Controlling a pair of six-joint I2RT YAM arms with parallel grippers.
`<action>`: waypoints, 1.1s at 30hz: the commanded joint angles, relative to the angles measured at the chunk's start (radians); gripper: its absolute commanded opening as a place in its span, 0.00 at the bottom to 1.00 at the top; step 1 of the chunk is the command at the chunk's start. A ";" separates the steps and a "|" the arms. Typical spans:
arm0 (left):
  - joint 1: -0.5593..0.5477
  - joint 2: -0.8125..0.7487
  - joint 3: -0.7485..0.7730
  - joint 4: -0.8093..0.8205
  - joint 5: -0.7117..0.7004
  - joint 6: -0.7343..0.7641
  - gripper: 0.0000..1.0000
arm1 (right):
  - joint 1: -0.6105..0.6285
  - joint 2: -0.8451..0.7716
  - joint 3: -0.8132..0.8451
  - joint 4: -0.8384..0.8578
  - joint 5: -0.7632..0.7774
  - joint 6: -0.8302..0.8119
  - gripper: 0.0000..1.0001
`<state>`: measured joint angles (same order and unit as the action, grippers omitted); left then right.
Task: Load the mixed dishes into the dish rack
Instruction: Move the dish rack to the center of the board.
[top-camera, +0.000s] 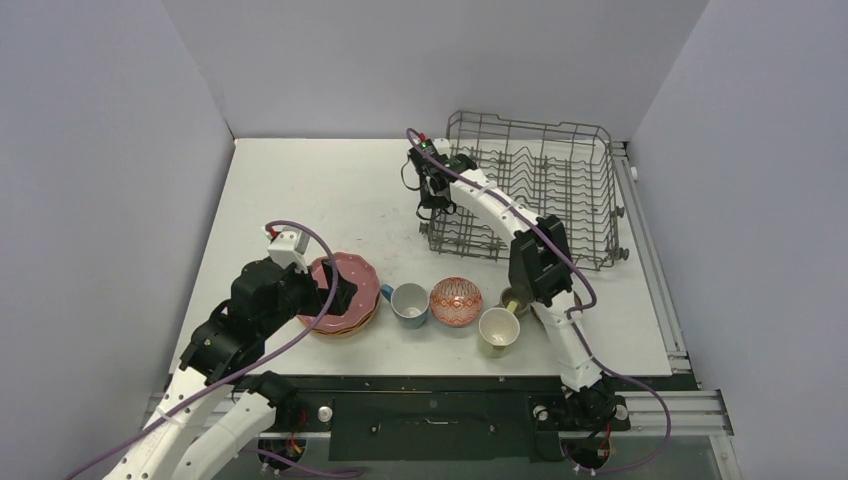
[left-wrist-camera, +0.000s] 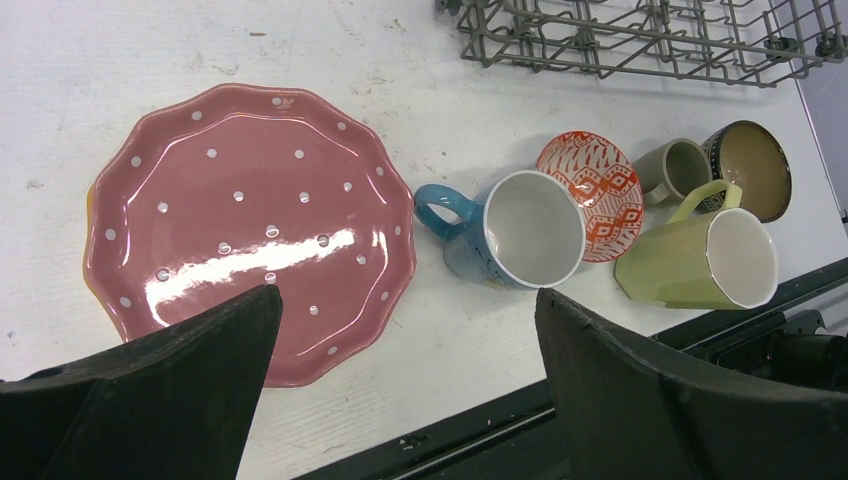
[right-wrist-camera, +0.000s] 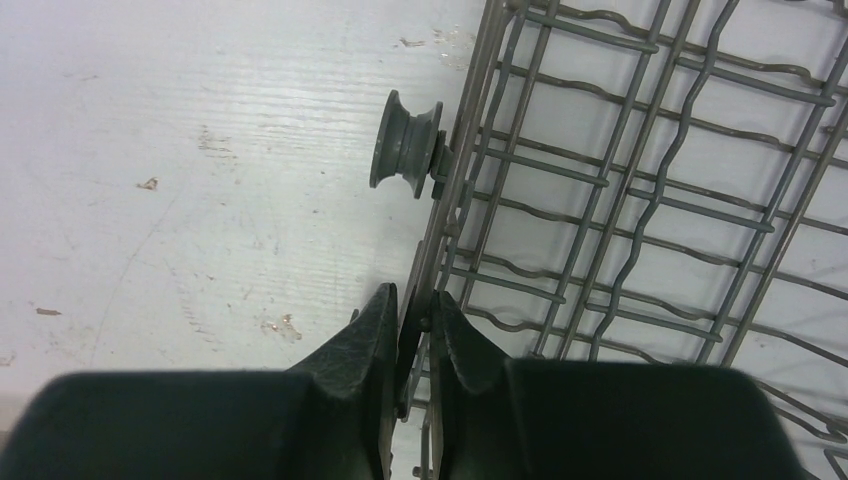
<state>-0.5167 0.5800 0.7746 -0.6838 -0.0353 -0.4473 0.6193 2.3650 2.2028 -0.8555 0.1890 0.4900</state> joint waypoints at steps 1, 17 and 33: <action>0.006 -0.009 -0.002 0.060 0.014 0.014 0.96 | 0.076 0.006 0.064 0.254 -0.148 -0.044 0.00; 0.007 -0.017 -0.002 0.062 0.021 0.013 0.96 | 0.148 0.050 0.121 0.394 -0.223 -0.049 0.00; 0.009 -0.018 -0.003 0.062 0.021 0.013 0.96 | 0.195 0.101 0.173 0.538 -0.236 0.060 0.00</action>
<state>-0.5148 0.5697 0.7746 -0.6769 -0.0242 -0.4473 0.7528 2.4619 2.2932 -0.6151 0.0940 0.5407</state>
